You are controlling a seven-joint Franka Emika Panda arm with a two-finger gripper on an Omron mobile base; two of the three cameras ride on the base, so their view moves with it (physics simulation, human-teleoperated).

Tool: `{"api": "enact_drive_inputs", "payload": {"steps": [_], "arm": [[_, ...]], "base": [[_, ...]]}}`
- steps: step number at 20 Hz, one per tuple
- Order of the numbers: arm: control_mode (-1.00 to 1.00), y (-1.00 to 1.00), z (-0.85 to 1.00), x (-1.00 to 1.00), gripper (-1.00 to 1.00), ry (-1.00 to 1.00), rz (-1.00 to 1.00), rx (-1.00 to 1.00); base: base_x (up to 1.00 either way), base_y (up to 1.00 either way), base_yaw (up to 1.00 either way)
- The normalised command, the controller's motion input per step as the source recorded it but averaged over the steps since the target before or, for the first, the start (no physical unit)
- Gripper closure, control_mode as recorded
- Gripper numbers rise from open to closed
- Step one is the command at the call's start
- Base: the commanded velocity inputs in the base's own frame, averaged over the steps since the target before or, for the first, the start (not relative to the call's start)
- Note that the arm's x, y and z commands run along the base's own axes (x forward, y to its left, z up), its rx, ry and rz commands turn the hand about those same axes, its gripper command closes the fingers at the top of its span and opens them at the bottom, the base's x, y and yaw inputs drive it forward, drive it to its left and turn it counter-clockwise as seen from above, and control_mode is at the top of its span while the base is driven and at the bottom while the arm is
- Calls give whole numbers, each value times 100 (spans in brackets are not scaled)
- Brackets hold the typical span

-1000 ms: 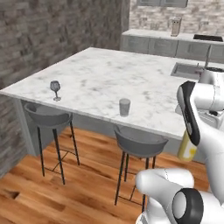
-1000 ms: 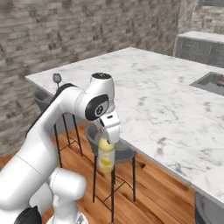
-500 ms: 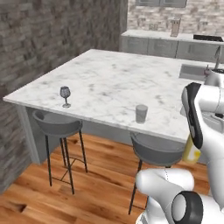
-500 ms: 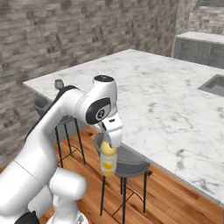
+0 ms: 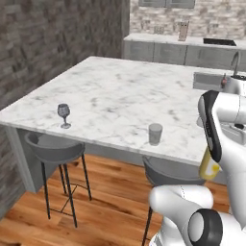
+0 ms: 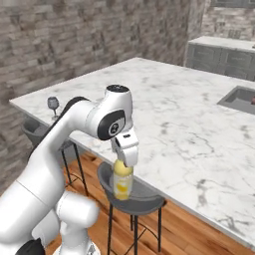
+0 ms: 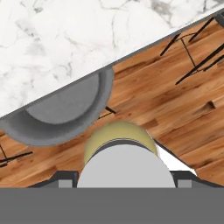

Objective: There is a wine glass and glass cup on the dining counter. Place the wine bottle next to the wine glass and the juice bottle next to the glass cup.

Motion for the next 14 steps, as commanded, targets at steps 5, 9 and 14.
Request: {"api": "enact_drive_inputs", "payload": {"steps": [5, 9, 14], "arm": [[100, 0, 0, 0, 100, 0, 0, 0], [100, 0, 0, 0, 100, 0, 0, 0], [100, 0, 0, 0, 100, 0, 0, 0]], "base": [[54, 2, -27], [43, 9, -8], [8, 4, 0]]}}
